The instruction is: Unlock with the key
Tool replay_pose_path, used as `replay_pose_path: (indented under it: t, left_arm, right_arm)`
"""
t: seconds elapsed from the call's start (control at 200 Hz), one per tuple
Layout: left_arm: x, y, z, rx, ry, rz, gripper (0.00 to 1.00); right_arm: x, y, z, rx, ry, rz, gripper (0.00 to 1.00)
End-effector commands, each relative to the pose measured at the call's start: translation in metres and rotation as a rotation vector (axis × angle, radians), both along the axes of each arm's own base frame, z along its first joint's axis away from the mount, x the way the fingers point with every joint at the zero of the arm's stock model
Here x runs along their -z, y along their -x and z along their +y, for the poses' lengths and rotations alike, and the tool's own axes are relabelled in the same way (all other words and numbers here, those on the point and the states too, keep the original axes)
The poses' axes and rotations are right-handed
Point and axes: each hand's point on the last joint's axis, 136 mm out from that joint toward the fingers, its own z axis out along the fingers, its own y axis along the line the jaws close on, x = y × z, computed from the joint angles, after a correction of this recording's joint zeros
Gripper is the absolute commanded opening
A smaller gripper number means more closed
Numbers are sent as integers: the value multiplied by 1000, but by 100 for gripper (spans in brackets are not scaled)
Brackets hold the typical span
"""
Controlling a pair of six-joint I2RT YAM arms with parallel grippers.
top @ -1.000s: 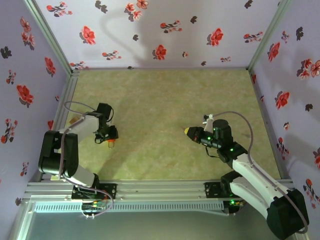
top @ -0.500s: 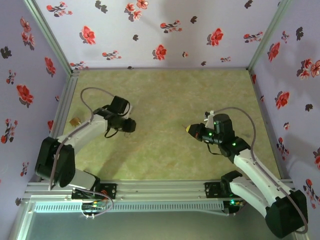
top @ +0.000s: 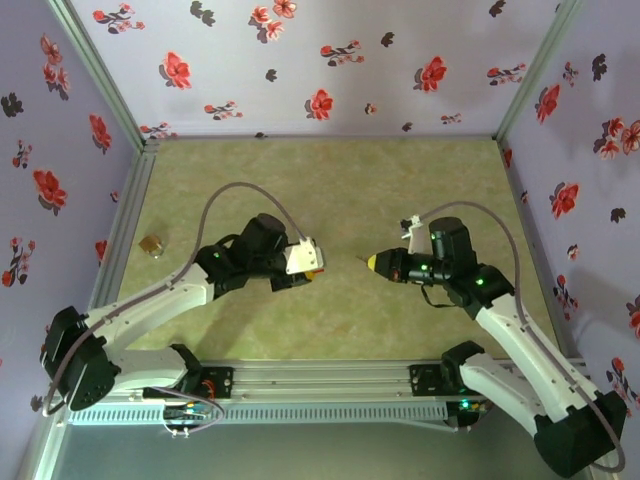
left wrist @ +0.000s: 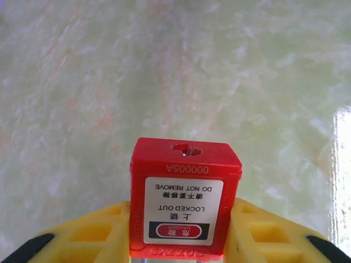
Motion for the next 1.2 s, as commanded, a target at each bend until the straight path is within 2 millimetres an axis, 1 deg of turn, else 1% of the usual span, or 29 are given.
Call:
replay_pose_path:
  t: [0.0,0.17,0.31,0.5,0.775,1.065,1.195]
  left_arm:
    - [-15,7,-13,129,8,-108,4]
    - [-16,12,-21,154,21,-117,3]
    - [-16,16,-25,165,25,-119,3]
    - [-16,18,-28,175,26,-120,2]
    - [-16,20,-30,186,21,-117,1]
    - [-20,21,-33,192,31,-119,0]
    - [-20,23,-35,200,32,-117,0]
  right_arm:
    - [-13,13,11,-80,-13,-45,0]
    - [-7,22,25,-135,-16,-31,0]
    - [-9,28,35,-175,-41,-36,0]
    - [-5,37,46,-227,-35,-34,0]
    - [6,39,46,-244,-9,-21,0]
    - [21,38,44,-246,34,-6,0]
    - [22,37,44,-246,37,-5,0]
